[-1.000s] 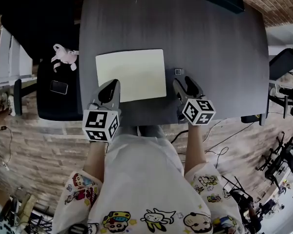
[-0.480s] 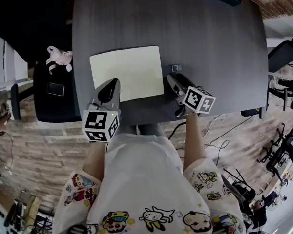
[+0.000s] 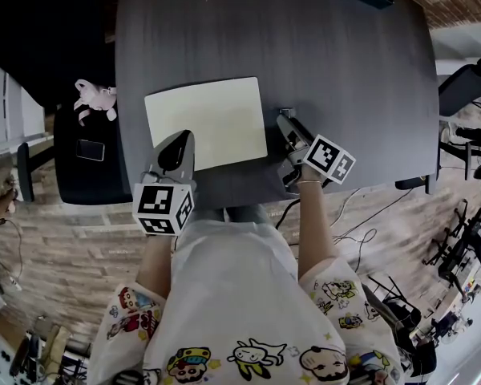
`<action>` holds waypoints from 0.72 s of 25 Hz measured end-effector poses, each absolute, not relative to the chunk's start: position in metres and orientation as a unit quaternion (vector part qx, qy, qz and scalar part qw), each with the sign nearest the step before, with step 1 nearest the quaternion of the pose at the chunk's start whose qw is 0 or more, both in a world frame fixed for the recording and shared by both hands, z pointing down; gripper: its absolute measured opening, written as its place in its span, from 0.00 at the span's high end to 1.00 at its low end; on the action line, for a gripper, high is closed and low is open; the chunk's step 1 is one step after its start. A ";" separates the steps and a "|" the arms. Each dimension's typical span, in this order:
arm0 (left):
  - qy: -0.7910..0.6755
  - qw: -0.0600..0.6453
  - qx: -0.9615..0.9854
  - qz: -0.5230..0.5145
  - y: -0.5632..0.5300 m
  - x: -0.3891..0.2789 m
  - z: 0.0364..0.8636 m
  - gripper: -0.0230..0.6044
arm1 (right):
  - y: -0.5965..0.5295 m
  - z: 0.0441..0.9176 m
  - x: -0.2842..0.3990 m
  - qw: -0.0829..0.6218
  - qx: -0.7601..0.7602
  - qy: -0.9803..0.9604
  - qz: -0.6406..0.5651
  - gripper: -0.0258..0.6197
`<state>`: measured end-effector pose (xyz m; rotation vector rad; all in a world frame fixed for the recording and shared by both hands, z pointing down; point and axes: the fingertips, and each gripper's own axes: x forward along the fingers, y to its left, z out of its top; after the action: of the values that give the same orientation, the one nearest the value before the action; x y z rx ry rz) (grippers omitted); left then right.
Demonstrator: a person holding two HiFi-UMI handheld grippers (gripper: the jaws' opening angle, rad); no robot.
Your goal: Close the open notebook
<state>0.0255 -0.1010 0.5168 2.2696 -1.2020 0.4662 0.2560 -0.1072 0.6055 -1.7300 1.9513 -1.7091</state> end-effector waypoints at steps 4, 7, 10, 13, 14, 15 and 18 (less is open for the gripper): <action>-0.446 0.264 0.837 0.172 -0.102 0.025 0.517 0.96 | -0.118 0.602 0.256 0.051 -0.554 0.618 -0.555 0.56; -0.449 0.266 0.835 0.172 -0.104 0.022 0.518 0.96 | -0.127 0.596 0.256 0.093 -0.548 0.616 -0.558 0.58; -0.453 0.268 0.833 0.172 -0.106 0.017 0.520 0.96 | -0.130 0.593 0.252 0.130 -0.530 0.606 -0.579 0.59; -0.456 0.269 0.831 0.172 -0.107 0.016 0.520 0.96 | -0.128 0.595 0.243 0.144 -0.508 0.603 -0.599 0.60; -0.456 0.269 0.831 0.172 -0.107 0.016 0.520 0.96 | -0.128 0.596 0.241 0.141 -0.508 0.603 -0.599 0.61; -0.456 0.269 0.831 0.172 -0.106 0.017 0.520 0.96 | -0.128 0.598 0.240 0.135 -0.513 0.605 -0.594 0.61; -0.457 0.269 0.831 0.171 -0.107 0.014 0.520 0.96 | -0.133 0.599 0.243 0.127 -0.526 0.610 -0.579 0.65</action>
<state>0.0145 -0.1068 0.5199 2.2395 -1.2309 0.4623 0.2426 -0.1330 0.5986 -1.5313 1.7751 -1.6847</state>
